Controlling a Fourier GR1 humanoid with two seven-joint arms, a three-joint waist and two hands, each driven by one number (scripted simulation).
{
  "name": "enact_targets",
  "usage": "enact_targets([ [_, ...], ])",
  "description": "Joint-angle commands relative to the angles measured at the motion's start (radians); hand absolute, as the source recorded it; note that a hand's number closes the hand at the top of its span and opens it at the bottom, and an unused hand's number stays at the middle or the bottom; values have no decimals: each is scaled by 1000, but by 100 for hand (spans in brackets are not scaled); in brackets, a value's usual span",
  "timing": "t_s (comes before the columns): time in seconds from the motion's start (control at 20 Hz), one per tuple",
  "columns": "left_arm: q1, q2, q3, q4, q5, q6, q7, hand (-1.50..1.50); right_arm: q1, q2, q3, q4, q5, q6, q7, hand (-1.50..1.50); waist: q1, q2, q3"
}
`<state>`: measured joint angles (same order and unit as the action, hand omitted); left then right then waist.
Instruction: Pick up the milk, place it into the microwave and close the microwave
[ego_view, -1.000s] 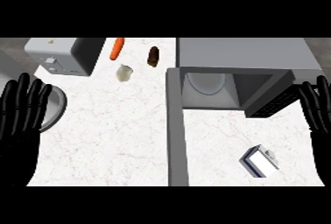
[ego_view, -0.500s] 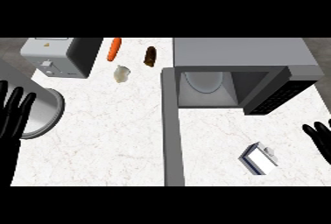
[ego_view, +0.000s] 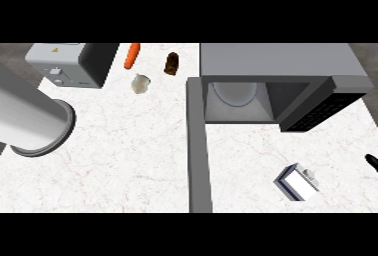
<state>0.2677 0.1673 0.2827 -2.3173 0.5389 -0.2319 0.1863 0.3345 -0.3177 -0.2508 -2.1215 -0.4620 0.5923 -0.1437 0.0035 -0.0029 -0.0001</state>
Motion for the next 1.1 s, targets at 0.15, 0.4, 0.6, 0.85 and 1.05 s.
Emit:
enact_targets([
  [0.15,116,-16,107,-66,115,-75,0,-150,55,73,-24,94,149,85,-104,-150,1,0,0],
  [0.4,173,-17,154,-89,168,-128,6,-150,-19,85,-45,254,254,48,-146,-150,8,0,1],
  [0.6,165,5,201,-84,225,-133,18,-150,-46,100,-55,390,401,5,-272,-150,9,0,1],
  [0.85,174,27,252,-64,274,-161,19,-150,-194,48,-64,691,529,-31,-403,-150,20,3,2],
  [1.05,248,-18,264,-51,293,-255,-32,-150,-218,34,-54,867,612,-70,-539,-150,23,1,2],
])
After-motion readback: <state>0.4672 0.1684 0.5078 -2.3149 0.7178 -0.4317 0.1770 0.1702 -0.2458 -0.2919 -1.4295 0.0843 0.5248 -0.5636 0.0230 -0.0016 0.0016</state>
